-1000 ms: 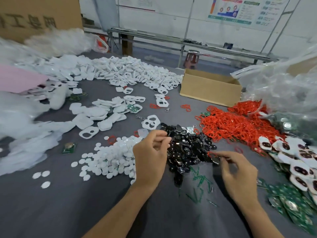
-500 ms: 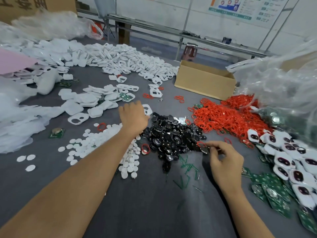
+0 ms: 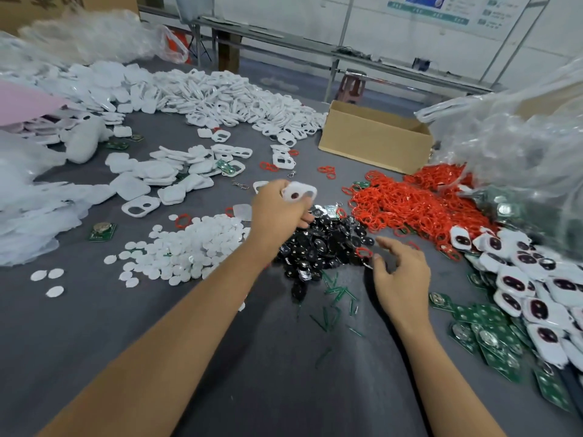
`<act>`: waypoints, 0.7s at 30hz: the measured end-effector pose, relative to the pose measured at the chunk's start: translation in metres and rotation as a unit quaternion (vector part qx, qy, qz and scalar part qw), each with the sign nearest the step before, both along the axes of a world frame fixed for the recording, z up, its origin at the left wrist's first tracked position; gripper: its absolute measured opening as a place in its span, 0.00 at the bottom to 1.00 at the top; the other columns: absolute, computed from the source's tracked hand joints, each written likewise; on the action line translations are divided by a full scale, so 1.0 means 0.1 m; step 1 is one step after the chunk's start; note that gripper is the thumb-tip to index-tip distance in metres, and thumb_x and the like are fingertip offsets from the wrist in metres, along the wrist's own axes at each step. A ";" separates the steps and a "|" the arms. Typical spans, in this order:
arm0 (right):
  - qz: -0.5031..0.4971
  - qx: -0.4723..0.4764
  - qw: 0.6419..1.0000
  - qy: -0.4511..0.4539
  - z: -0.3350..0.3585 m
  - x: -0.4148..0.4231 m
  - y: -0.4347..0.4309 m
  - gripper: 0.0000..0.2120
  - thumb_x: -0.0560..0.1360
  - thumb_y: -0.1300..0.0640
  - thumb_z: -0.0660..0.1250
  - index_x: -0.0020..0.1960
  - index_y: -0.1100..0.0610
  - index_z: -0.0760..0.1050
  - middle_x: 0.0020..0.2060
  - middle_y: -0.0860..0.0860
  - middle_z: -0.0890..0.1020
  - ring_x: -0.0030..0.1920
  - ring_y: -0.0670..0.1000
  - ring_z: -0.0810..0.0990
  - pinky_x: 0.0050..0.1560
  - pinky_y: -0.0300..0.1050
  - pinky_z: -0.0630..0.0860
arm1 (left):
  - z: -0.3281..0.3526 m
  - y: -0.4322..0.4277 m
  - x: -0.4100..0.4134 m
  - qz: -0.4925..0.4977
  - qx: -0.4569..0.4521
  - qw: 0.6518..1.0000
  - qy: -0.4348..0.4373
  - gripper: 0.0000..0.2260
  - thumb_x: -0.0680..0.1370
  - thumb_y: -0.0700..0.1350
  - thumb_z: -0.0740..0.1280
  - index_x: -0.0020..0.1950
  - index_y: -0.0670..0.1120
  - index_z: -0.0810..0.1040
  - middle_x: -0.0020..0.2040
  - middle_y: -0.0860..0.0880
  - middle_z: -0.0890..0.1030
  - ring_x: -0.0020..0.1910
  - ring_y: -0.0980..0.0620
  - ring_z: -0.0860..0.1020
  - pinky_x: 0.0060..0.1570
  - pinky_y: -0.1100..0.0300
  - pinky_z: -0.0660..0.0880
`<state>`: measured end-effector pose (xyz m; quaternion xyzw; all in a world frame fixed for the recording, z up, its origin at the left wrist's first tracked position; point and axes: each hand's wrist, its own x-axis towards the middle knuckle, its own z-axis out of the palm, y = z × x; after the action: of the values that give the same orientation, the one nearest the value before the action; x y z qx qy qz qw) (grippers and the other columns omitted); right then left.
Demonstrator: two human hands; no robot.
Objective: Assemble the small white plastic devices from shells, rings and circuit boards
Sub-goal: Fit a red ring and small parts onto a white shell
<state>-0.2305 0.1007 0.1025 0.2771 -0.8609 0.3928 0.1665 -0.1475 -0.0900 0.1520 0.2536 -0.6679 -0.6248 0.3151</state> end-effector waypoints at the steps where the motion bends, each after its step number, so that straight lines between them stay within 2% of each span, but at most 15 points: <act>1: 0.012 0.035 0.999 -0.004 -0.01 -0.02 -0.01 0.12 0.74 0.62 0.69 0.57 0.56 0.81 0.51 0.51 0.83 0.57 0.55 0.75 0.63 0.44 0.64 | -0.02 0.12 0.02 -0.026 0.041 0.999 0.025 0.06 0.77 0.38 0.70 0.51 0.39 0.77 0.35 0.47 0.82 0.30 0.54 0.82 0.28 0.63 0.78; 2: 0.024 0.069 0.997 -0.007 -0.02 -0.04 -0.02 0.11 0.75 0.60 0.69 0.57 0.56 0.81 0.52 0.51 0.83 0.58 0.56 0.75 0.61 0.41 0.63 | -0.04 0.23 0.06 -0.051 0.073 0.995 0.043 0.05 0.77 0.38 0.70 0.50 0.39 0.77 0.36 0.45 0.82 0.31 0.52 0.83 0.29 0.62 0.79; 4: 0.041 0.112 0.993 -0.006 -0.03 -0.06 -0.03 0.10 0.76 0.56 0.68 0.55 0.56 0.82 0.51 0.51 0.84 0.57 0.57 0.75 0.59 0.43 0.64 | -0.12 0.42 0.12 -0.082 0.101 0.990 0.057 0.04 0.76 0.39 0.71 0.48 0.40 0.78 0.38 0.43 0.84 0.34 0.48 0.84 0.30 0.61 0.80; 6: 0.042 0.113 0.993 0.004 -0.04 -0.06 -0.03 0.07 0.74 0.57 0.70 0.51 0.57 0.83 0.49 0.51 0.84 0.54 0.57 0.76 0.55 0.45 0.66 | -0.20 0.55 0.18 -0.095 0.107 0.988 0.060 0.03 0.75 0.39 0.72 0.45 0.41 0.79 0.36 0.44 0.84 0.35 0.47 0.85 0.30 0.61 0.80; 9: 0.032 0.064 0.997 -0.001 -0.02 -0.03 -0.04 0.03 0.72 0.61 0.71 0.45 0.57 0.83 0.43 0.52 0.85 0.49 0.57 0.78 0.51 0.48 0.71 | -0.30 0.65 0.22 -0.100 0.107 0.988 0.058 0.03 0.74 0.38 0.73 0.43 0.42 0.79 0.34 0.47 0.84 0.35 0.47 0.85 0.30 0.61 0.79; 13: 0.037 -0.020 0.999 -0.004 0.01 -0.01 -0.04 0.04 0.72 0.60 0.72 0.45 0.54 0.84 0.41 0.46 0.84 0.47 0.53 0.80 0.51 0.49 0.75 | -0.37 0.68 0.25 -0.097 0.099 0.989 0.050 0.05 0.74 0.36 0.73 0.47 0.43 0.79 0.38 0.45 0.83 0.35 0.46 0.85 0.32 0.59 0.80; 16: 0.062 -0.064 0.996 0.018 0.02 0.03 -0.02 0.07 0.72 0.63 0.73 0.46 0.54 0.84 0.40 0.41 0.82 0.44 0.48 0.81 0.50 0.38 0.73 | -0.37 0.69 0.24 -0.098 0.071 0.991 0.055 0.09 0.75 0.36 0.71 0.53 0.45 0.79 0.42 0.42 0.84 0.36 0.45 0.85 0.34 0.58 0.81; 18: 0.087 -0.081 0.992 0.034 0.01 0.05 -0.01 0.08 0.71 0.64 0.73 0.48 0.54 0.84 0.41 0.41 0.82 0.43 0.41 0.80 0.48 0.29 0.72 | -0.37 0.68 0.24 -0.098 0.029 0.993 0.051 0.10 0.76 0.36 0.70 0.55 0.47 0.81 0.43 0.43 0.84 0.37 0.47 0.85 0.34 0.58 0.81; 21: 0.129 -0.108 0.986 0.021 0.01 0.09 0.01 0.09 0.70 0.63 0.74 0.49 0.54 0.82 0.39 0.42 0.83 0.42 0.37 0.81 0.46 0.26 0.71 | -0.36 0.67 0.25 -0.100 -0.025 0.994 0.030 0.10 0.76 0.38 0.71 0.55 0.49 0.84 0.42 0.48 0.85 0.34 0.51 0.84 0.32 0.60 0.81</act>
<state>-0.2213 0.1012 0.1036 0.3746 -0.7669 0.4955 0.1615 -0.1221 -0.0235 0.1157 0.1590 -0.6952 -0.6437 0.2775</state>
